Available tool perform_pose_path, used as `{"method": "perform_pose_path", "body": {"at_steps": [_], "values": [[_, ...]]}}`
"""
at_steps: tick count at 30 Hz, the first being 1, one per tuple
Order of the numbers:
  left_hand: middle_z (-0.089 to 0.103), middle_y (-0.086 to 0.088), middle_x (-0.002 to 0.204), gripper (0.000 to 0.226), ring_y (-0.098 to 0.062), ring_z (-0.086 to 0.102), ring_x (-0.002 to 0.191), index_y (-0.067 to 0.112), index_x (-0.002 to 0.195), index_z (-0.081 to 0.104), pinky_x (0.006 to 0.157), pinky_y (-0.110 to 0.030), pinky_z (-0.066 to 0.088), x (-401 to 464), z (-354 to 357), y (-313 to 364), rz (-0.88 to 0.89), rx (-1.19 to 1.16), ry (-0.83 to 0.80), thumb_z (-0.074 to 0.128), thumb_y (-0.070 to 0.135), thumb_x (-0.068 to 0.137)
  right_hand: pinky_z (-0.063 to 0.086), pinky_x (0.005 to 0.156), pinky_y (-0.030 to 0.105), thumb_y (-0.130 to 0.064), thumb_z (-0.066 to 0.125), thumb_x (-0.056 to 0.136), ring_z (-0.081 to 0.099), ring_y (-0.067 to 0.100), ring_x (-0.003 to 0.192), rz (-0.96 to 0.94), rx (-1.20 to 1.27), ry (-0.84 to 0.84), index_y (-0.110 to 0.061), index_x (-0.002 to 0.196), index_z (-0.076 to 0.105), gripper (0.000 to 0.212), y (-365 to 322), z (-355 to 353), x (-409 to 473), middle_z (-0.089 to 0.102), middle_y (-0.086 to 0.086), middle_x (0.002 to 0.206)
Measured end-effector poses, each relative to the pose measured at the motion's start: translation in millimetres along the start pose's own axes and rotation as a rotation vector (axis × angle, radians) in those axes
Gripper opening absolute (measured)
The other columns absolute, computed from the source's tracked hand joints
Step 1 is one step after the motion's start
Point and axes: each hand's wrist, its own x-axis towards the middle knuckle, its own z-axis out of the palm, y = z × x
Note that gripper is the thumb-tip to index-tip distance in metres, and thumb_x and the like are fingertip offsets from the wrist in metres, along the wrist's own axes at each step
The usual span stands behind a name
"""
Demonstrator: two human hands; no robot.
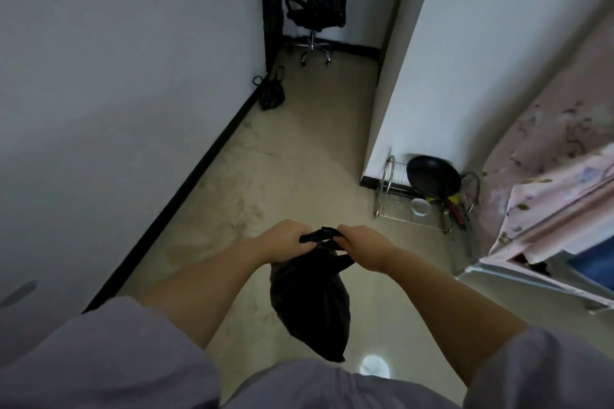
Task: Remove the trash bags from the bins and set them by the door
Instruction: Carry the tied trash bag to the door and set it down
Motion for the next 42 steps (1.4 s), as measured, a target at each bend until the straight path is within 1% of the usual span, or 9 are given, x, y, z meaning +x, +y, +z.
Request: {"method": "perform_pose_path", "body": {"at_steps": [4,10,14,21,26,30,33,38,42], "values": [[0.055,-0.008,0.077,0.024,-0.021,0.05,0.071,0.011,0.076,0.05,0.063,-0.031,0.036,68,-51,-33,0.002,0.024,-0.01,0.051,0.027,0.093,0.033,0.067,0.031,-0.031,0.034,0.101,0.056,0.032,0.087,-0.021,0.006,-0.023,-0.01,0.098,0.05,0.027,9,-43,81,0.062,0.018,0.098],[0.051,0.0,0.068,0.027,-0.02,0.05,0.069,0.018,0.068,0.046,0.063,-0.032,0.038,187,-122,-90,-0.07,0.017,0.032,0.051,0.027,0.093,0.032,0.066,0.032,-0.03,0.034,0.101,0.056,0.032,0.085,-0.094,-0.041,-0.024,-0.01,0.098,0.049,0.025,36,-103,226,0.062,0.02,0.097],[0.044,0.005,0.062,0.029,-0.015,0.045,0.062,0.018,0.066,0.044,0.055,-0.024,0.032,270,-170,-122,-0.131,-0.028,0.076,0.052,0.025,0.093,0.035,0.067,0.036,-0.029,0.034,0.101,0.057,0.035,0.087,-0.156,-0.072,-0.052,-0.016,0.089,0.042,0.02,60,-148,324,0.061,0.02,0.095],[0.052,-0.005,0.072,0.03,-0.018,0.05,0.071,0.015,0.067,0.046,0.061,-0.03,0.034,390,-252,-177,-0.202,-0.082,0.132,0.05,0.025,0.095,0.034,0.066,0.033,-0.03,0.032,0.102,0.056,0.032,0.086,-0.242,-0.142,-0.119,-0.009,0.101,0.049,0.027,82,-234,481,0.061,0.02,0.101],[0.054,-0.003,0.074,0.023,-0.016,0.052,0.074,0.01,0.074,0.05,0.062,-0.025,0.036,463,-305,-244,-0.246,-0.153,0.123,0.051,0.021,0.095,0.031,0.066,0.031,-0.029,0.032,0.102,0.057,0.034,0.092,-0.267,-0.132,-0.16,-0.004,0.107,0.049,0.031,80,-265,593,0.061,0.023,0.103],[0.044,0.008,0.063,0.033,-0.009,0.045,0.062,0.018,0.064,0.044,0.051,-0.015,0.03,531,-361,-306,-0.252,-0.128,0.115,0.05,0.027,0.095,0.035,0.067,0.035,-0.029,0.033,0.101,0.057,0.035,0.089,-0.241,-0.098,-0.136,-0.004,0.104,0.049,0.03,73,-291,696,0.061,0.022,0.1],[0.043,0.01,0.063,0.037,-0.002,0.043,0.059,0.023,0.061,0.04,0.053,-0.013,0.032,569,-406,-344,-0.256,-0.131,0.076,0.049,0.028,0.096,0.035,0.066,0.034,-0.028,0.033,0.101,0.054,0.03,0.081,-0.197,-0.063,-0.146,-0.003,0.104,0.05,0.03,60,-315,758,0.061,0.022,0.099],[0.064,-0.011,0.087,0.032,-0.025,0.06,0.083,0.0,0.088,0.062,0.078,-0.035,0.047,620,-483,-405,-0.221,-0.141,0.077,0.049,0.029,0.095,0.035,0.065,0.033,-0.026,0.033,0.102,0.05,0.023,0.076,-0.183,-0.007,-0.114,-0.008,0.095,0.048,0.024,35,-355,845,0.055,0.015,0.087],[0.059,-0.014,0.083,0.025,-0.032,0.06,0.086,0.006,0.077,0.055,0.082,-0.042,0.047,658,-526,-436,-0.171,-0.068,0.083,0.051,0.024,0.094,0.035,0.065,0.034,-0.026,0.034,0.101,0.051,0.025,0.077,-0.171,0.003,-0.114,-0.005,0.097,0.049,0.026,29,-377,912,0.059,0.02,0.09]]}}
